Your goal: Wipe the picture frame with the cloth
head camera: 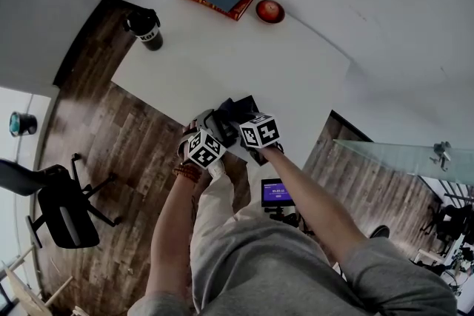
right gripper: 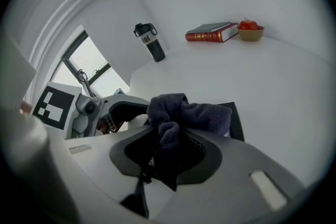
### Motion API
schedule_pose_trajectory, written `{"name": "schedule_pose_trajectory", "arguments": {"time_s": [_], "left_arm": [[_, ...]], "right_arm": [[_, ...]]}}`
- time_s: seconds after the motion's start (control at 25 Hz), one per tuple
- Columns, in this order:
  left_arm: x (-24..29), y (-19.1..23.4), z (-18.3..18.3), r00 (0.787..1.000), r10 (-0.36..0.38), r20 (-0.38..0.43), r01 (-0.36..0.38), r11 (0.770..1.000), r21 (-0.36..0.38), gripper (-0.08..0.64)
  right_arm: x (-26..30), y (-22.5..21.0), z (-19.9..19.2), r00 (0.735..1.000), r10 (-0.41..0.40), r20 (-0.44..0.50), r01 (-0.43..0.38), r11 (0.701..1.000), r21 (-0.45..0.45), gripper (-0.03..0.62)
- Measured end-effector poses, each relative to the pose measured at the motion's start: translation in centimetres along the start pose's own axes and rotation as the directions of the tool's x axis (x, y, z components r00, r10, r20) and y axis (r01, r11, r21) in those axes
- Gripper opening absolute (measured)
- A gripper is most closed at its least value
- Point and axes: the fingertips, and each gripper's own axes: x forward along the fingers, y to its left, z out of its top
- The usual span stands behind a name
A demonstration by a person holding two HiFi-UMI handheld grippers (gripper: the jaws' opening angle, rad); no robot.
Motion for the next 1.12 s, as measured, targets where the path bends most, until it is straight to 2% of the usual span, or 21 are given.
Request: {"name": "schedule_pose_trajectory", "arguments": {"time_s": [0.16, 0.28, 0.44, 0.6, 0.72, 0.8, 0.84, 0.92, 1.04, 1.12], "left_arm": [[-0.1, 0.0, 0.0, 1.0, 0.001, 0.003, -0.001, 1.0, 0.001, 0.54], [-0.1, 0.0, -0.1, 1.0, 0.001, 0.002, -0.001, 1.0, 0.001, 0.54], [0.0, 0.0, 0.0, 1.0, 0.001, 0.002, -0.001, 1.0, 0.0, 0.541], [-0.1, 0.0, 0.0, 1.0, 0.0, 0.004, 0.0, 1.0, 0.0, 0.54], [0.0, -0.1, 0.0, 1.0, 0.0, 0.004, 0.0, 1.0, 0.0, 0.54], [0.0, 0.0, 0.0, 1.0, 0.001, 0.005, -0.001, 1.0, 0.003, 0.54], [0.0, 0.0, 0.0, 1.0, 0.002, 0.005, -0.002, 1.0, 0.004, 0.54], [0.0, 0.1, 0.0, 1.0, 0.003, 0.005, -0.003, 1.0, 0.005, 0.54], [0.0, 0.1, 0.0, 1.0, 0.002, 0.006, -0.002, 1.0, 0.005, 0.541], [-0.1, 0.0, 0.0, 1.0, 0.001, 0.006, -0.001, 1.0, 0.004, 0.541]], "right_arm": [[1.3, 2.7, -0.6, 0.996, 0.072, -0.047, -0.073, 0.997, -0.02, 0.117], [1.7, 3.5, -0.5, 0.992, 0.12, -0.03, -0.119, 0.992, 0.052, 0.117], [1.6, 4.3, -0.5, 0.976, 0.216, 0.011, -0.216, 0.967, 0.138, 0.117], [0.7, 5.5, -0.4, 0.947, 0.318, 0.035, -0.32, 0.934, 0.162, 0.12], [-1.9, 6.1, 0.9, 0.906, 0.413, 0.092, -0.422, 0.901, 0.104, 0.121], [-4.3, 5.7, 2.6, 0.881, 0.444, 0.163, -0.457, 0.888, 0.051, 0.123], [-5.4, 5.1, 3.6, 0.878, 0.434, 0.202, -0.447, 0.894, 0.023, 0.123], [-7.2, 3.1, 5.3, 0.892, 0.361, 0.271, -0.365, 0.93, -0.037, 0.123], [-8.4, -1.2, 6.4, 0.934, 0.159, 0.321, -0.13, 0.986, -0.109, 0.123], [-8.2, -3.8, 6.2, 0.95, 0.017, 0.31, 0.026, 0.991, -0.134, 0.123]]}}
